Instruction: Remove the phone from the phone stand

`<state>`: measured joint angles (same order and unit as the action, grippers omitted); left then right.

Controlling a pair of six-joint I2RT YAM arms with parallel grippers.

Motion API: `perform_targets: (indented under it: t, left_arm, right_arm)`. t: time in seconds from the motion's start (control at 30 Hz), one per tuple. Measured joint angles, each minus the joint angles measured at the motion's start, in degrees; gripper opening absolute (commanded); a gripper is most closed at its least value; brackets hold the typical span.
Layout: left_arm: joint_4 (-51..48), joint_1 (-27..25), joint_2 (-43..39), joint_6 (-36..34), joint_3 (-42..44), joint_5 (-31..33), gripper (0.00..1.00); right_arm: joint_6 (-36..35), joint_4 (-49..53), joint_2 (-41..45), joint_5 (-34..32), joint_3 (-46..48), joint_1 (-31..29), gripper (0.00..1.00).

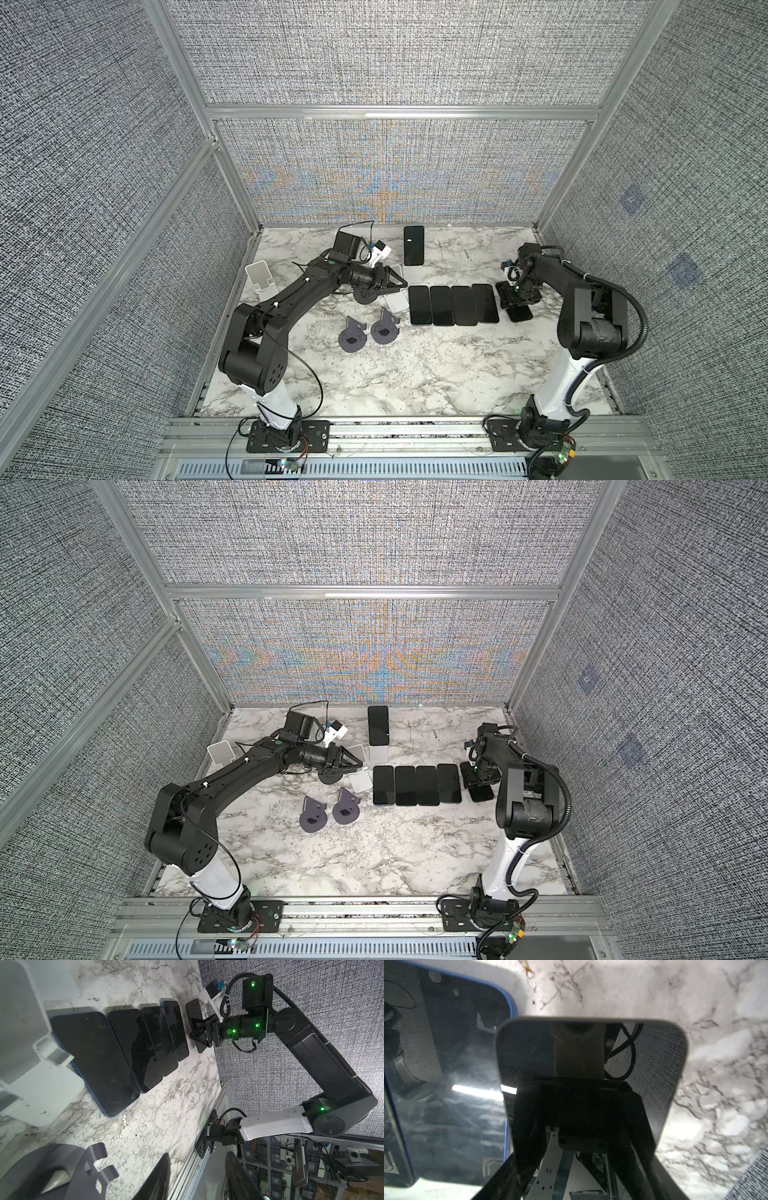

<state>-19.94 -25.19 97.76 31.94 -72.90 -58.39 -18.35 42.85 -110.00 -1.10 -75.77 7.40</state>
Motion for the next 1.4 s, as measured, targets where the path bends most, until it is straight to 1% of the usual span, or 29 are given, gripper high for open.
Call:
perform_targets:
  t: [0.23,0.4,0.63,0.77,0.87,0.93,0.97,1.0,1.03,1.4]
  left_arm:
    - [-0.7,0.0,-0.2,-0.3,-0.3,0.2,0.44]
    - [-1.1,0.0,-0.2,-0.4,-0.4,0.4,0.44]
    - [-1.7,0.0,-0.5,-0.7,-0.5,0.4,0.44]
    - [-1.9,0.0,-0.6,-0.9,-0.7,0.4,0.44]
    - [-2.0,0.0,-0.7,-1.1,-0.7,0.4,0.44]
    - [-2.1,0.0,-0.7,-1.3,-0.7,0.5,0.44]
    - [-2.1,0.0,-0.7,-1.3,-0.8,0.5,0.44]
    - [-2.1,0.0,-0.7,-1.5,-0.8,0.7,0.44]
    - [-2.2,0.0,-0.7,-1.5,-0.8,0.8,0.44]
    - [-2.5,0.0,-0.8,-2.0,-0.9,1.3,0.44]
  right_arm:
    - [2.0,-1.4,-1.5,2.5,0.0,0.4,0.0]
    - [2.8,-1.5,-1.9,2.7,-0.2,0.7,0.0]
    - [4.2,-1.7,-2.0,3.3,-0.2,0.9,0.19]
    - [4.5,-1.9,-2.1,3.3,-0.2,0.9,0.21]
    - [4.6,-1.9,-2.1,3.2,-0.2,0.9,0.25]
    - [4.9,-1.9,-2.1,3.2,-0.2,0.9,0.29]
    - [5.1,-2.0,-2.1,3.2,-0.2,0.9,0.32]
    - [5.2,-2.0,-1.9,3.2,-0.1,0.9,0.37]
    - [5.3,-2.1,-1.8,3.2,0.0,0.9,0.39]
    - [5.6,-2.3,-1.8,3.2,0.2,0.9,0.51]
